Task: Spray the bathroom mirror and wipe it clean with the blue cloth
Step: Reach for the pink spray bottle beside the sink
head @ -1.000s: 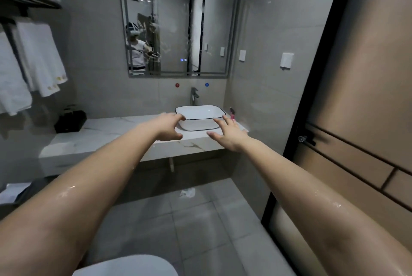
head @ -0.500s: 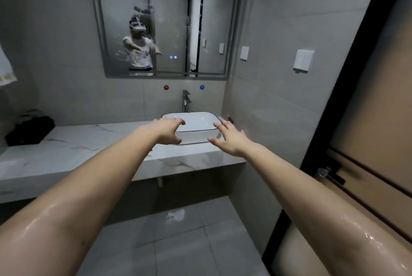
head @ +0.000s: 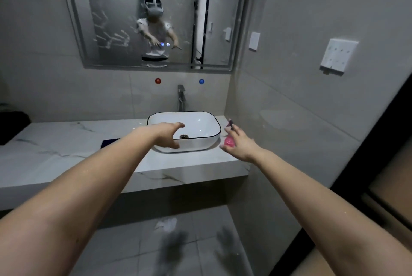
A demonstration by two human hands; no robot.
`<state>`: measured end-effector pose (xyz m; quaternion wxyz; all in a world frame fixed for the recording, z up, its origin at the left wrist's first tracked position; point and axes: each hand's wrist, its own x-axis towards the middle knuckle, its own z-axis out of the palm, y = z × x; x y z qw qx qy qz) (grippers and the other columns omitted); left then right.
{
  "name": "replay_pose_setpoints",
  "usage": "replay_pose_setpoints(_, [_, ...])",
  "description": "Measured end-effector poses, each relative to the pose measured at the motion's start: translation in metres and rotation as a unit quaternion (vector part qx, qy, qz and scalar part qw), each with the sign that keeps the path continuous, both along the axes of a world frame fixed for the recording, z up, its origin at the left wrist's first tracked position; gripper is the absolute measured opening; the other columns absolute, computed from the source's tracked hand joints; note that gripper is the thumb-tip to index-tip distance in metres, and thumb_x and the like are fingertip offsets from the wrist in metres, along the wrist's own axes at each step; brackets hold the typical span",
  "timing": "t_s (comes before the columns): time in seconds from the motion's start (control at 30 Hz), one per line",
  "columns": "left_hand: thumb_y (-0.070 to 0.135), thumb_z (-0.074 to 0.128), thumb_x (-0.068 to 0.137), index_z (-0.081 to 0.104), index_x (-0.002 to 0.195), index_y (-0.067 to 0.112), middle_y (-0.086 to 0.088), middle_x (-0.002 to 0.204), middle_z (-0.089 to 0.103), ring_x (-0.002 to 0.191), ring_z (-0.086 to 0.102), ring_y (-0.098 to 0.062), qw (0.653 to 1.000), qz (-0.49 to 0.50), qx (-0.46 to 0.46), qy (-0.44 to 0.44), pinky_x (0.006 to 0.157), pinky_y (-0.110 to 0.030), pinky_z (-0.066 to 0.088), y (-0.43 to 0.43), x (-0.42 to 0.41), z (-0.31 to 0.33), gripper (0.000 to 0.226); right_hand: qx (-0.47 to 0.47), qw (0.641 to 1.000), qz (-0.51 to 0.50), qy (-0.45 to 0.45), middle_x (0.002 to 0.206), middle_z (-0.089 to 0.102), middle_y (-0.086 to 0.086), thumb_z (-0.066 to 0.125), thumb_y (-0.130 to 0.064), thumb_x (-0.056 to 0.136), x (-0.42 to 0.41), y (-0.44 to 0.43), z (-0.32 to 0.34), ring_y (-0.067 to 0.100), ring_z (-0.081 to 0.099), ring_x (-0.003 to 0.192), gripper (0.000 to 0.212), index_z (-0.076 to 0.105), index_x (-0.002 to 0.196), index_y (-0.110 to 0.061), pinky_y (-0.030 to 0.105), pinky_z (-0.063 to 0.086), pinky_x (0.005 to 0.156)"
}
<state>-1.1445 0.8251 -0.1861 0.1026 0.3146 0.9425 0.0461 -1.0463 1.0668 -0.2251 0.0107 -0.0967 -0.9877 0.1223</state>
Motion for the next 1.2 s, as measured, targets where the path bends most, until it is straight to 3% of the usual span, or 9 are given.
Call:
replay_pose_setpoints(0.23, [0.030, 0.063, 0.086, 0.017, 0.147, 0.023, -0.002, 0.150, 0.033, 0.133, 0.038, -0.024, 0.999, -0.031, 0.023, 0.000, 0.107, -0.034, 0.033, 0.054, -0.102, 0.005, 0.077, -0.005, 1.000, -0.014, -0.025, 0.160, -0.004, -0.002, 0.047, -0.054, 0.091, -0.101, 0.029, -0.013, 0.019, -0.003, 0.147, 0.075, 0.011, 0.151, -0.027, 0.055, 0.009, 0.113])
replay_pose_setpoints(0.57, [0.025, 0.065, 0.084, 0.023, 0.146, 0.017, -0.010, 0.145, 0.040, 0.127, 0.045, -0.027, 0.990, -0.093, 0.076, 0.066, 0.105, -0.031, 0.035, 0.140, -0.284, 0.057, 0.075, -0.012, 0.995, -0.073, 0.062, 0.160, 0.003, 0.003, 0.048, -0.046, 0.093, -0.267, 0.089, 0.044, 0.020, 0.006, 0.147, 0.068, 0.018, 0.149, -0.023, 0.054, 0.013, 0.115])
replay_pose_setpoints(0.97, [0.030, 0.064, 0.085, 0.022, 0.146, 0.021, -0.008, 0.146, 0.039, 0.128, 0.043, -0.027, 0.989, -0.146, 0.002, -0.037, 0.103, -0.032, 0.035, 0.251, -0.375, -0.068, 0.074, -0.038, 0.992, -0.113, -0.048, 0.159, 0.003, 0.008, 0.055, -0.040, 0.090, -0.345, 0.183, -0.065, 0.024, 0.005, 0.146, 0.079, 0.009, 0.151, -0.018, 0.050, 0.015, 0.116])
replay_pose_setpoints(1.1, [0.030, 0.064, 0.086, 0.021, 0.146, 0.020, -0.007, 0.148, 0.037, 0.129, 0.042, -0.027, 0.988, -0.140, -0.020, -0.055, 0.103, -0.032, 0.035, 0.296, -0.400, -0.097, 0.074, -0.061, 0.989, -0.119, -0.066, 0.157, 0.011, 0.011, 0.062, -0.042, 0.086, -0.367, 0.233, -0.100, 0.026, 0.011, 0.145, 0.083, 0.016, 0.149, -0.012, 0.047, 0.019, 0.116])
replay_pose_setpoints(1.2, [0.030, 0.064, 0.086, 0.023, 0.145, 0.019, -0.007, 0.146, 0.039, 0.129, 0.043, -0.026, 0.988, -0.136, -0.016, -0.072, 0.103, -0.030, 0.034, 0.334, -0.419, -0.110, 0.073, -0.084, 0.985, -0.117, -0.097, 0.152, 0.021, 0.015, 0.064, -0.038, 0.086, -0.379, 0.266, -0.120, 0.030, 0.026, 0.139, 0.081, 0.020, 0.147, -0.008, 0.036, 0.025, 0.113])
